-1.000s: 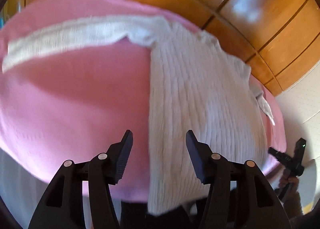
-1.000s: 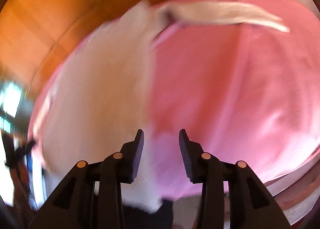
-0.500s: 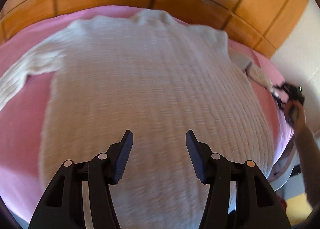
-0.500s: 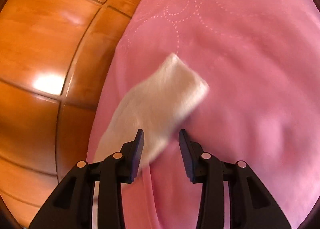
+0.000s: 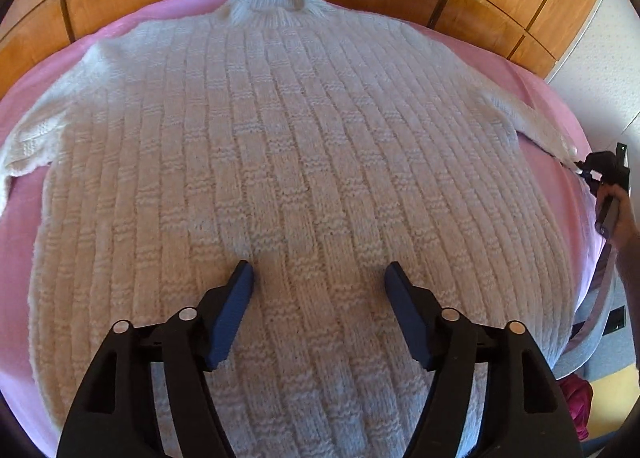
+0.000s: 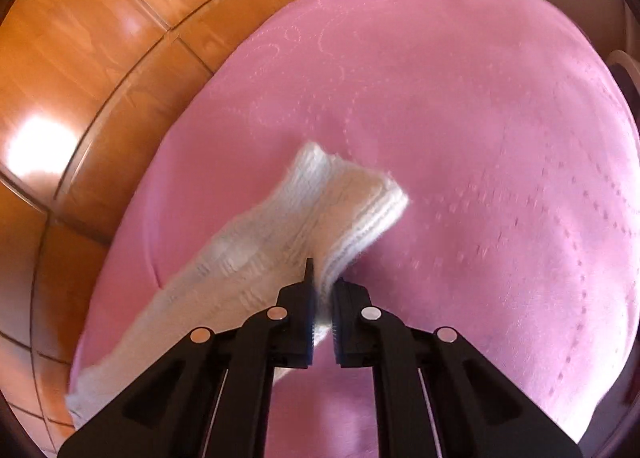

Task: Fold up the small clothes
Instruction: 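Grasp the sweater sleeve cuff with the right gripper and stretch it out, then fold the held sleeve across the sweater body with the right gripper, release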

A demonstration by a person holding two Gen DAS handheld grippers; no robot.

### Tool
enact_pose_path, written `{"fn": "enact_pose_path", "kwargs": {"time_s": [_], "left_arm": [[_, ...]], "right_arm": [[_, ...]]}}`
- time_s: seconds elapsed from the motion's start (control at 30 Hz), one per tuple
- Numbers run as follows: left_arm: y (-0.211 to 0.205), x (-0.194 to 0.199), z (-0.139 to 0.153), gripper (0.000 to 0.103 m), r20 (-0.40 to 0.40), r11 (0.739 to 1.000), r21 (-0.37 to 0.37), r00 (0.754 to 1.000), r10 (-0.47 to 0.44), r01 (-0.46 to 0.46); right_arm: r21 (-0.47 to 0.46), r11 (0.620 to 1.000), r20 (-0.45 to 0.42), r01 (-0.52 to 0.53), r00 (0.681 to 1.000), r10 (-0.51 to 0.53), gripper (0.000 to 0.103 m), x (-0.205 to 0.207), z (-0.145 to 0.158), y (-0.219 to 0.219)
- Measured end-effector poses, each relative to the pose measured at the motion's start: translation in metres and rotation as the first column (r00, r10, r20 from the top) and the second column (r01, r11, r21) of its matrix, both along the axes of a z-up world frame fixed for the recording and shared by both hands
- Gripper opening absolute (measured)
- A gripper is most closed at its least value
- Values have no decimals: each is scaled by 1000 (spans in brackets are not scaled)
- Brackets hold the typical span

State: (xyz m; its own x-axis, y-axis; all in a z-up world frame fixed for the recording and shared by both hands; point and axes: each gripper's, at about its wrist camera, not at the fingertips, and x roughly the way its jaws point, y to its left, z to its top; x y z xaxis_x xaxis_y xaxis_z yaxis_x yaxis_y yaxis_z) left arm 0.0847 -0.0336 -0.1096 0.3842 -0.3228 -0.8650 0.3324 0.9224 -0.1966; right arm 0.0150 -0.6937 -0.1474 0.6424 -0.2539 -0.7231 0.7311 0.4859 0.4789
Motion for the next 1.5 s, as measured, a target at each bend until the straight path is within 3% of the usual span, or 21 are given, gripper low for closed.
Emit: {"fn": "enact_pose_path", "kwargs": {"time_s": [0.1, 0.17, 0.2, 0.23, 0.33, 0.4, 0.53, 0.6, 0.67, 0.77, 0.83, 0.87, 0.93, 1.0, 1.1, 1.17, 1.3, 1.4, 1.5], "left_arm": [[0, 2, 1, 68, -4, 1000, -3, 1000, 8, -8], [5, 1, 4, 68, -12, 1000, -24, 1000, 18, -18], [10, 0, 7, 68, -14, 999, -42, 999, 33, -34], [14, -1, 9, 68, -12, 998, -49, 999, 44, -45], [29, -9, 14, 68, -8, 995, -71, 997, 73, -73], [37, -16, 15, 68, 1, 994, -69, 997, 83, -83], [47, -27, 13, 68, 0, 993, -71, 995, 97, -97], [52, -33, 14, 68, 4, 991, -79, 994, 105, -104], [54, -38, 16, 68, 11, 990, -87, 994, 111, -110], [59, -45, 16, 68, 18, 989, -95, 993, 119, -117], [62, -49, 15, 68, 20, 989, -94, 993, 119, -116], [63, -51, 15, 68, 23, 989, -91, 993, 116, -114], [66, -58, 14, 68, 26, 991, -81, 994, 109, -107], [69, -65, 9, 68, 17, 993, -60, 995, 102, -101], [71, -70, 5, 68, 18, 994, -54, 995, 94, -93], [68, -71, 7, 68, 26, 996, -31, 996, 84, -83], [80, -65, 16, 68, 22, 989, -82, 991, 128, -126], [91, -58, 15, 68, 10, 979, -97, 984, 180, -178], [97, -51, 13, 68, -8, 972, -113, 979, 206, -205]], "right_arm": [[-2, 1000, 9, -27, 1000, 27, 10, 4, 3, 4], [0, 1000, 14, -31, 999, 31, 28, 4, 9, 9], [-12, 999, 27, -42, 999, 43, 47, -3, 17, 16], [-28, 998, 30, -54, 998, 55, 49, -5, 22, 23], [-55, 980, 61, -193, 979, 197, 49, -9, 39, 62], [-48, 947, 90, -317, 943, 320, 48, -11, 44, 94], [39, 783, 197, -621, 773, 603, 48, 4, 40, 178], [75, 710, 214, -700, 707, 674, 48, 16, 30, 217], [90, 678, 198, -730, 680, 706, 48, 27, 20, 243], [122, 655, 169, -746, 666, 727, 47, 42, 2, 271], [127, 645, 144, -754, 657, 740, 22, 47, -3, 284], [113, 656, 128, -747, 665, 736, 5, 55, 0, 283], [58, 659, 141, -750, 659, 739, 4, 47, 16, 286], [-13, 660, 94, -751, 657, 748, 4, 34, 26, 291], [-50, 671, -75, -740, 673, 736, 4, 30, 7, 299], [-19, 679, -64, -734, 679, 732, 5, 31, -10, 297], [64, 697, 87, -714, 700, 709, 31, 20, -12, 273], [41, 756, 128, -653, 754, 645, 40, 5, 5, 243], [58, 883, 182, -466, 875, 449, 44, -23, 11, 176]]}}
